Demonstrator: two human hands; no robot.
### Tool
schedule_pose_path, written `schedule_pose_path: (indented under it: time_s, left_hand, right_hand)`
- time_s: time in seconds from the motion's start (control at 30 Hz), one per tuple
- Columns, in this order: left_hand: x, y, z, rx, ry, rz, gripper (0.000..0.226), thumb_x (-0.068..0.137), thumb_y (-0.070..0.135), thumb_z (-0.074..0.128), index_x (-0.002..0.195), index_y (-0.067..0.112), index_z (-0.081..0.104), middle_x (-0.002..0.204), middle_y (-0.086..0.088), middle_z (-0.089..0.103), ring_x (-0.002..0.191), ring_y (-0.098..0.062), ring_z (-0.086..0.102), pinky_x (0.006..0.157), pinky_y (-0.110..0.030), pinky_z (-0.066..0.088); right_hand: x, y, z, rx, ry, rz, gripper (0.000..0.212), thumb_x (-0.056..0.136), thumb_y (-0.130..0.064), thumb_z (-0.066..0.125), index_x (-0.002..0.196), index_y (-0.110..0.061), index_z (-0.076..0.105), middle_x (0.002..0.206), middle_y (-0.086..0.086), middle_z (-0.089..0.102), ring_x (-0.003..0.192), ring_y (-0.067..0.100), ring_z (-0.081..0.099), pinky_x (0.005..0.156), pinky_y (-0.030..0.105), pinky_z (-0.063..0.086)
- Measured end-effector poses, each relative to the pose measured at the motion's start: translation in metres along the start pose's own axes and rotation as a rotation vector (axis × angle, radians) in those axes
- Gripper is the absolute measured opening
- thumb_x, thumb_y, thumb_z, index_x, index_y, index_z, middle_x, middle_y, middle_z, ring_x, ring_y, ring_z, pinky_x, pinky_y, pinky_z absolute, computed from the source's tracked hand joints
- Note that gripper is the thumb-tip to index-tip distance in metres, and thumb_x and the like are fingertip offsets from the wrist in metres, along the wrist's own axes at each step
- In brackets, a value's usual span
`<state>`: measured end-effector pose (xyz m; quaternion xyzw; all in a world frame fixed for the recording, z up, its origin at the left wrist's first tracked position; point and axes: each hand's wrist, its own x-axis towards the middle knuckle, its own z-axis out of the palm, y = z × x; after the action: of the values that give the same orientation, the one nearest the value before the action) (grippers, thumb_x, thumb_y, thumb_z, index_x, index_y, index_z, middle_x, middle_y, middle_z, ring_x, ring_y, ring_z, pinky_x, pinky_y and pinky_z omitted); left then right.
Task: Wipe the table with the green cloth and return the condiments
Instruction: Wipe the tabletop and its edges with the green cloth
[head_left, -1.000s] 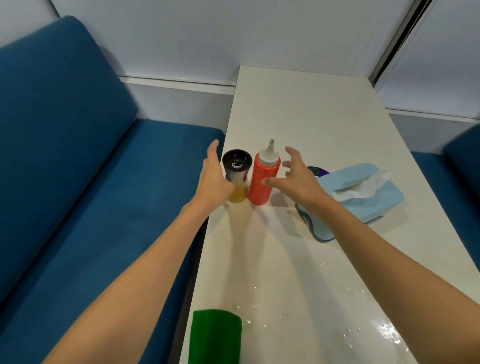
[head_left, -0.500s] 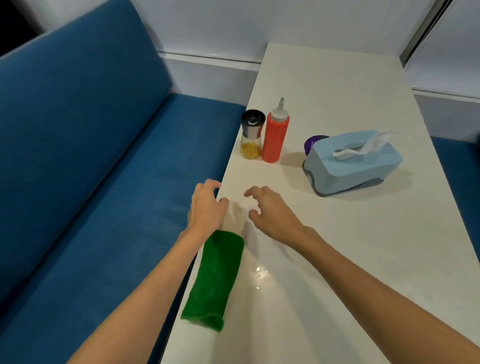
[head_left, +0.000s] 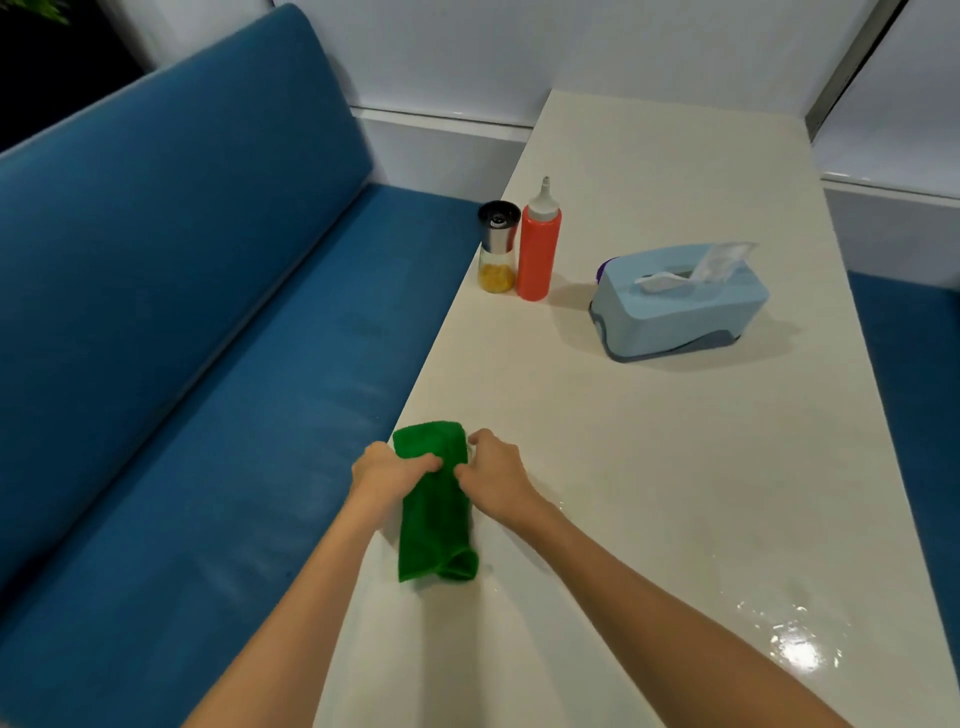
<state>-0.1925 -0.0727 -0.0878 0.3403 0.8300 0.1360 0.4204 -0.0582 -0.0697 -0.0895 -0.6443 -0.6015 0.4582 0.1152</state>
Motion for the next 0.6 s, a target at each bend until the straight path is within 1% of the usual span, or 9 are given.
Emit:
schedule_pose_path:
  time_s: [0.07,0.13,0.23,0.27,0.33,0.4,0.47,0.53,0.6]
  left_hand:
    - [-0.005,0.004,0.002,-0.112,-0.092,-0.04,0.046,0.074,0.034,0.078,0.099,0.004,0.053,0.089,-0.009,0.061,0.076,-0.021,0.058,0.059,-0.028,0.047]
    - [-0.018,0.01,0.002,-0.248,-0.19,-0.07,0.033,0.079,0.025,0.075,0.096,0.002,0.058,0.08,-0.008,0.061,0.068,-0.017,0.055,0.055,-0.023,0.044]
    - [-0.036,0.018,0.001,-0.453,-0.257,-0.024,0.022,0.081,0.019,0.069,0.099,0.009,0.063,0.094,-0.01,0.068,0.086,-0.02,0.062,0.066,-0.028,0.047]
    - [-0.041,0.021,0.0,-0.548,-0.278,0.006,0.02,0.082,0.017,0.068,0.1,0.01,0.064,0.096,-0.011,0.07,0.09,-0.022,0.064,0.069,-0.03,0.048]
    - [-0.05,0.029,0.001,-0.733,-0.344,0.064,0.021,0.084,0.012,0.065,0.105,0.008,0.066,0.096,-0.012,0.073,0.093,-0.026,0.067,0.072,-0.033,0.051]
    - [-0.058,0.039,0.006,-0.835,-0.379,0.113,0.022,0.086,0.006,0.062,0.108,0.008,0.065,0.095,-0.01,0.074,0.095,-0.027,0.067,0.076,-0.037,0.054]
    - [-0.068,0.053,0.015,-0.88,-0.376,0.155,0.027,0.086,0.0,0.06,0.111,0.007,0.063,0.094,-0.009,0.074,0.095,-0.027,0.067,0.075,-0.038,0.055]
    - [-0.074,0.062,0.022,-0.921,-0.394,0.162,0.031,0.085,-0.001,0.06,0.114,0.007,0.062,0.1,-0.011,0.073,0.096,-0.028,0.067,0.072,-0.038,0.056]
    - [-0.081,0.077,0.032,-0.915,-0.486,0.134,0.032,0.085,0.01,0.064,0.116,0.01,0.062,0.106,-0.012,0.071,0.098,-0.029,0.067,0.076,-0.04,0.055]
  right_hand:
    - [-0.004,0.001,0.002,0.124,0.006,0.098,0.033,0.088,-0.014,0.055,0.117,0.002,0.055,0.114,0.017,0.061,0.102,0.03,0.059,0.079,0.03,0.048]
    - [-0.008,0.0,0.0,0.343,-0.014,0.194,0.025,0.085,-0.015,0.06,0.105,0.0,0.063,0.102,0.013,0.065,0.088,0.023,0.061,0.063,0.024,0.05]
    - [-0.016,0.0,-0.018,0.624,-0.076,0.228,0.013,0.082,-0.012,0.062,0.093,-0.007,0.067,0.09,0.006,0.067,0.077,0.013,0.06,0.061,0.018,0.047]
    - [-0.018,0.001,-0.026,0.676,-0.093,0.196,0.009,0.082,-0.012,0.063,0.091,-0.01,0.066,0.087,0.002,0.066,0.075,0.009,0.058,0.058,0.015,0.044]
    - [-0.022,0.005,-0.043,0.737,-0.107,0.109,0.013,0.082,-0.015,0.065,0.095,-0.014,0.061,0.086,-0.002,0.063,0.075,0.006,0.056,0.053,0.01,0.04]
    - [-0.024,0.01,-0.057,0.757,-0.124,0.053,0.029,0.079,-0.024,0.069,0.104,-0.015,0.056,0.096,0.0,0.065,0.086,0.01,0.06,0.066,0.016,0.046]
    - [-0.027,0.02,-0.074,0.752,-0.12,0.034,0.045,0.075,-0.03,0.071,0.114,-0.02,0.052,0.107,0.006,0.067,0.1,0.018,0.063,0.083,0.032,0.051]
    - [-0.031,0.029,-0.09,0.721,-0.101,0.006,0.042,0.082,-0.021,0.07,0.119,-0.022,0.052,0.108,0.01,0.067,0.102,0.022,0.064,0.085,0.034,0.052]
    - [-0.036,0.041,-0.117,0.709,-0.077,-0.008,0.037,0.086,-0.01,0.064,0.12,-0.02,0.055,0.104,0.01,0.069,0.097,0.021,0.066,0.08,0.03,0.053]
